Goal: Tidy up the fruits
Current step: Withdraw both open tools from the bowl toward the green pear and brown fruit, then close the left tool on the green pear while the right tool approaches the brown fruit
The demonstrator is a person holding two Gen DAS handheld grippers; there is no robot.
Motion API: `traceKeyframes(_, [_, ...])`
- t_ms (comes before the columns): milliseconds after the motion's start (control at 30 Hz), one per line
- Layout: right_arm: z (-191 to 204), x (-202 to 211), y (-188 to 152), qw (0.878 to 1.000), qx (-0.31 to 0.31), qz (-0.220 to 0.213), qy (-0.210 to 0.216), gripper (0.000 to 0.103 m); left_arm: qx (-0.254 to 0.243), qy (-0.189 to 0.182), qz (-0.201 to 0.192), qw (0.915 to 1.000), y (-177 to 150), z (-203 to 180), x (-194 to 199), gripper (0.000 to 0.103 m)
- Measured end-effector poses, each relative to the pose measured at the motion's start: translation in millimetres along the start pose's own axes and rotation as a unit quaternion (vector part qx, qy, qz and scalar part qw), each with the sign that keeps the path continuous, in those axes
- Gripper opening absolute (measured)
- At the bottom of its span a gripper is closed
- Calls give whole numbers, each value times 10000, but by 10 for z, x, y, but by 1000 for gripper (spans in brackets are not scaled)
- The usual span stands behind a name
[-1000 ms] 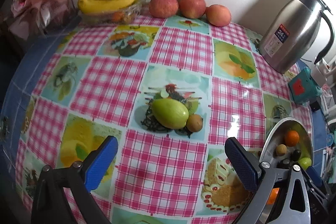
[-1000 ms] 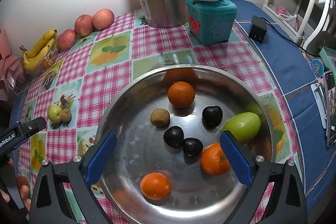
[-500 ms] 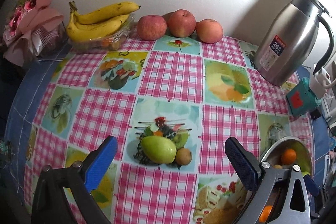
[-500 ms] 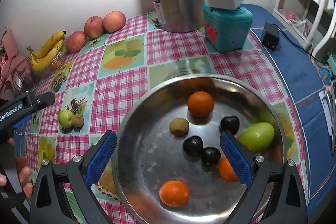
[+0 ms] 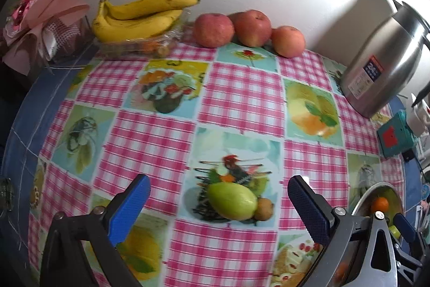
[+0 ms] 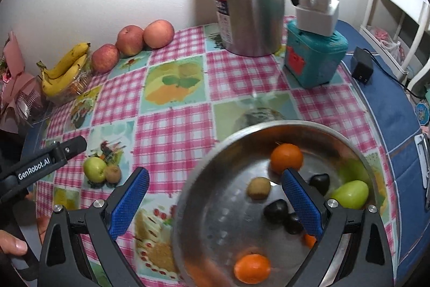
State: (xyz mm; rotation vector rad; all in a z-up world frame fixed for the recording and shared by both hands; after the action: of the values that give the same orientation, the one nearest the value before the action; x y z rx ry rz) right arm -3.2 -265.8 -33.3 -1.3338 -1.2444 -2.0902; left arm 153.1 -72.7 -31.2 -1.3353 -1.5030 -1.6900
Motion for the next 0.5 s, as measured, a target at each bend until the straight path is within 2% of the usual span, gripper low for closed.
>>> traceKeyframes(200, [297,-50,53,9997,223,61,75,99,160,83,-111,9998,96,287,83,103])
traceKeyframes(500, [802,-197,106,9977,442,220,468,99,417,183,-123,9989,184,677,85,103])
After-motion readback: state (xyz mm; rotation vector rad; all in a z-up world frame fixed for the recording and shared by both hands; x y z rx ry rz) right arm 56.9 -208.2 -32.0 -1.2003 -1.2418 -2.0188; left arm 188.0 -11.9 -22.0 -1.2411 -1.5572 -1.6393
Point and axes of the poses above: each gripper's, at about its wrist camera, not at the fingertips, and x roughly against the way its jaws point, z to its left, y to its top, the point moved 2 cm from there along -x, roughly the way its jaws point, and after that the axes turned 1 degree about x, right-handed, at the moved point
